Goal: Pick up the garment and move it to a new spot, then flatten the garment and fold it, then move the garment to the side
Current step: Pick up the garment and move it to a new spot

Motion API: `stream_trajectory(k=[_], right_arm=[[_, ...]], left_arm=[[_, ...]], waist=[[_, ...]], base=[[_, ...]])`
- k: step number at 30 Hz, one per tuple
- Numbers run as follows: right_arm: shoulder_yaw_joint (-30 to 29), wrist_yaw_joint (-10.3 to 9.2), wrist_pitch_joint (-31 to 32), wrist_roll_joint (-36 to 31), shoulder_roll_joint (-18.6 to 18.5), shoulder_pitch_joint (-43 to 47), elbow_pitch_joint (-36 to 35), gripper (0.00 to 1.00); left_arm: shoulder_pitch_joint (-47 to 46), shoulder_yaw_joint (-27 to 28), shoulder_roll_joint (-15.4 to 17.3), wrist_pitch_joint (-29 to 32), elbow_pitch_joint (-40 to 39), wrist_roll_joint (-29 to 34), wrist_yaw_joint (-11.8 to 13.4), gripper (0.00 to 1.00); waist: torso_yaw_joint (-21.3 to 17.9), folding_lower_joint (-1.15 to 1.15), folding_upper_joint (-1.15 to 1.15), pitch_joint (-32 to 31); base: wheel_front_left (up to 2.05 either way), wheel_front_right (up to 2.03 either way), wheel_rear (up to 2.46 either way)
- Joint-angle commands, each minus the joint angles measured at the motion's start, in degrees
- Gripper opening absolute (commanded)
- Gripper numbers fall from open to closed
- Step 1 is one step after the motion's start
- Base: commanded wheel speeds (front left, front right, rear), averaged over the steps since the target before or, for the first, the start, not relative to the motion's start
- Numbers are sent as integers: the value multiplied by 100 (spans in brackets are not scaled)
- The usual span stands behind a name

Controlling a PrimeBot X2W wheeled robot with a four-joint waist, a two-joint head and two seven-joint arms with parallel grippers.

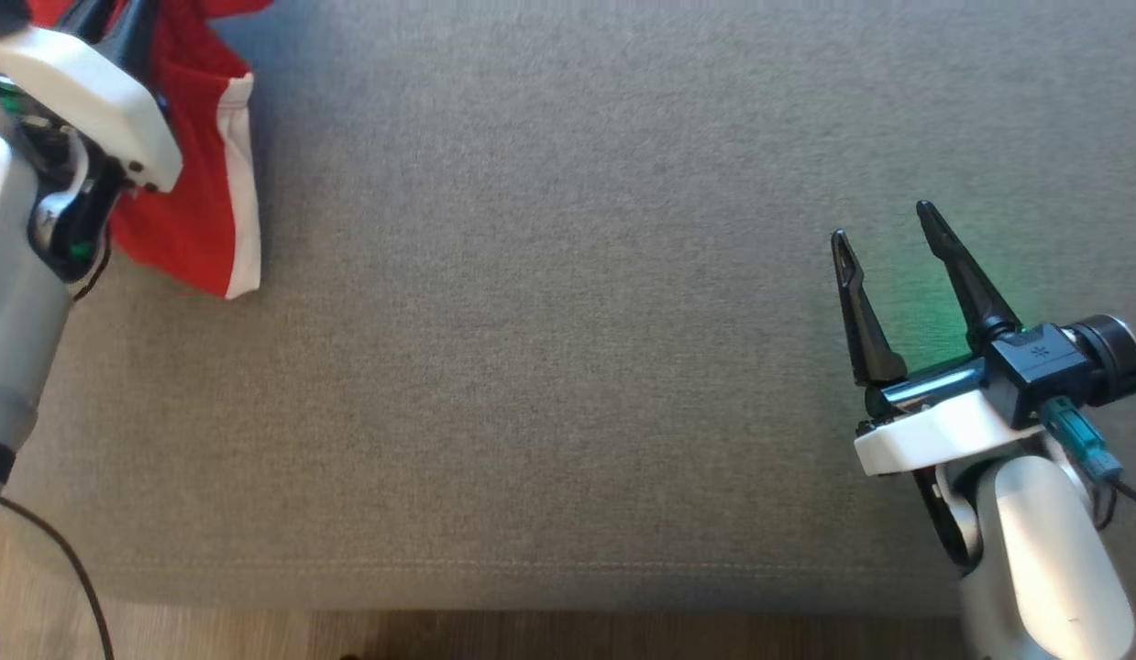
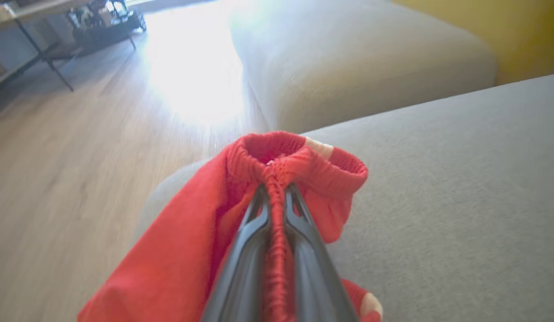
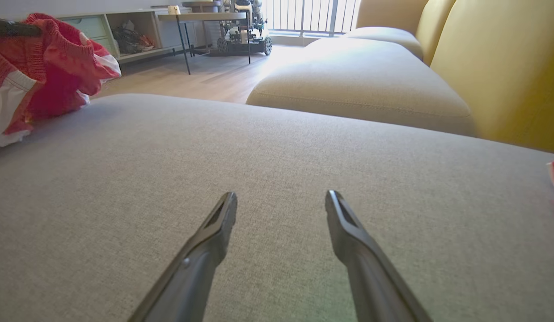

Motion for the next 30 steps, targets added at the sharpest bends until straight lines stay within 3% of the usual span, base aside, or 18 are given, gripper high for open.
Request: stream_trajectory(k=[1, 8, 17, 25, 30], right_arm=[[181, -2, -37, 85, 64, -90, -122, 100], [371, -2, -37, 460, 67, -26, -47, 100], [412, -2, -37, 859, 68, 122, -137, 100], [364, -2, -37, 1002, 68, 132, -294, 100], [350, -2, -37, 1088, 68, 103, -377, 100]], left_arm=[[-293, 36, 411, -195, -207, 66, 8, 0], [-199, -531, 656, -412, -797, 195, 8, 0], [-5, -866, 967, -351, -2190, 415, 129, 0], [231, -1296, 865, -209, -3001, 818, 321, 0], [736, -1668, 615, -256, -2941, 935, 454, 0]], waist=[[-161, -1, 0, -275], [-698, -1, 0, -902], [-1887, -1, 0, -1494], [-2387, -1, 0, -1322], [-2464, -1, 0, -1072]], base=[[0, 0, 0], [0, 0, 0], [0, 0, 0], [0, 0, 0], [0, 0, 0]])
